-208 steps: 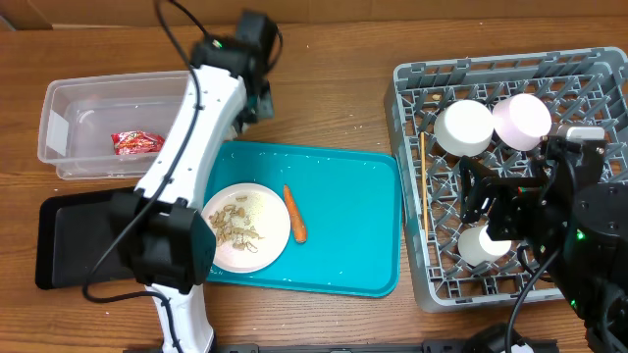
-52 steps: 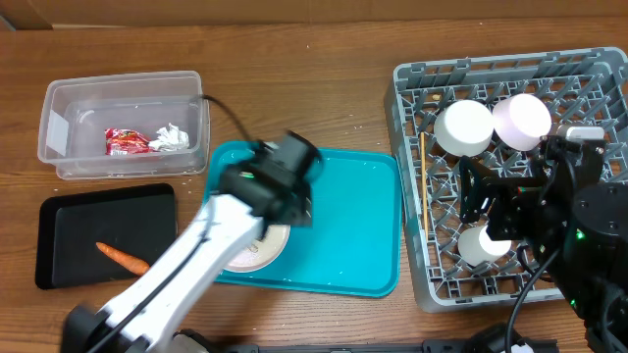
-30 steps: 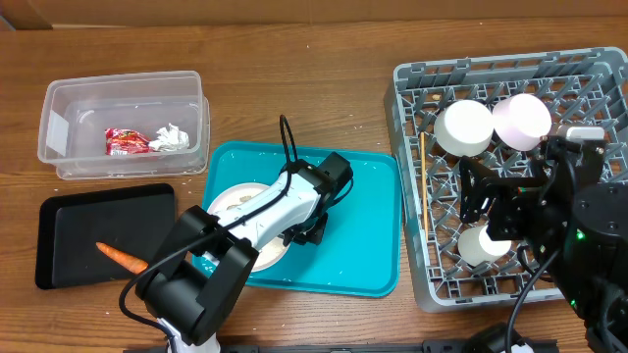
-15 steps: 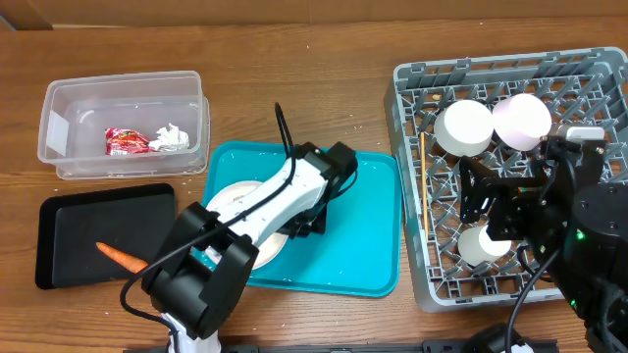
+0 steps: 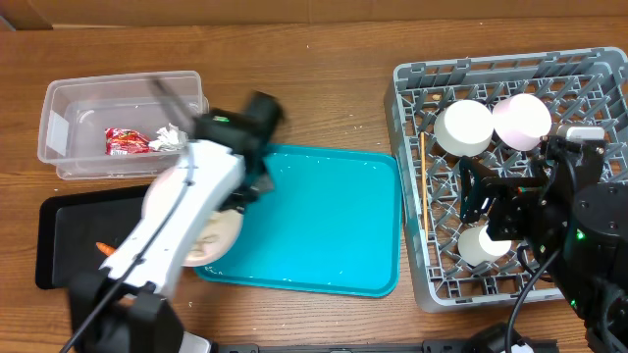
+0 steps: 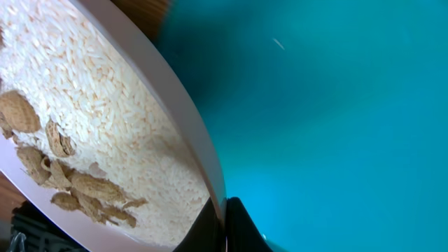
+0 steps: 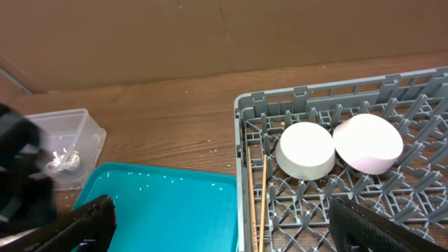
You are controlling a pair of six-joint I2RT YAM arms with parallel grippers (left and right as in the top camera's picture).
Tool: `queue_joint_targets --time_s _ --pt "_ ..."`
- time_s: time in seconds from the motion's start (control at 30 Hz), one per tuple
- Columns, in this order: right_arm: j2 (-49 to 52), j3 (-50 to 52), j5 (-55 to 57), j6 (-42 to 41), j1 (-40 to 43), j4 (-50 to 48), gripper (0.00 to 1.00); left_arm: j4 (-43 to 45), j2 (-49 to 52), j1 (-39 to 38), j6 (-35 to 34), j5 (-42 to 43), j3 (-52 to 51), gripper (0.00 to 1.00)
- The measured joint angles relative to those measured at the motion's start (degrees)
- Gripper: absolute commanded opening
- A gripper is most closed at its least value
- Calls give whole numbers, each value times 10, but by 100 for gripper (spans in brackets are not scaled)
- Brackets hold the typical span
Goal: Sort waste into correct bins and load items into the dishwasher
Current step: 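Grasp the white plate with the left gripper and carry it left, then tip the plate over the black tray to dump the food scraps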
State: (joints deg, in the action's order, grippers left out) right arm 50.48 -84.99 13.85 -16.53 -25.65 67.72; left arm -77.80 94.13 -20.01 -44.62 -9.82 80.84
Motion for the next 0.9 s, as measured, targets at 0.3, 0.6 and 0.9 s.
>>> queue_joint_targets --time_s 0.3,0.6,0.9 --pt "0 0 0 0 0 0 100 124 -15 254 92 37 -22 4" --pt "0 0 0 0 0 0 100 229 -24 336 142 113 -54 4" --pt "0 0 0 0 0 0 100 240 -194 339 148 133 -64 4"
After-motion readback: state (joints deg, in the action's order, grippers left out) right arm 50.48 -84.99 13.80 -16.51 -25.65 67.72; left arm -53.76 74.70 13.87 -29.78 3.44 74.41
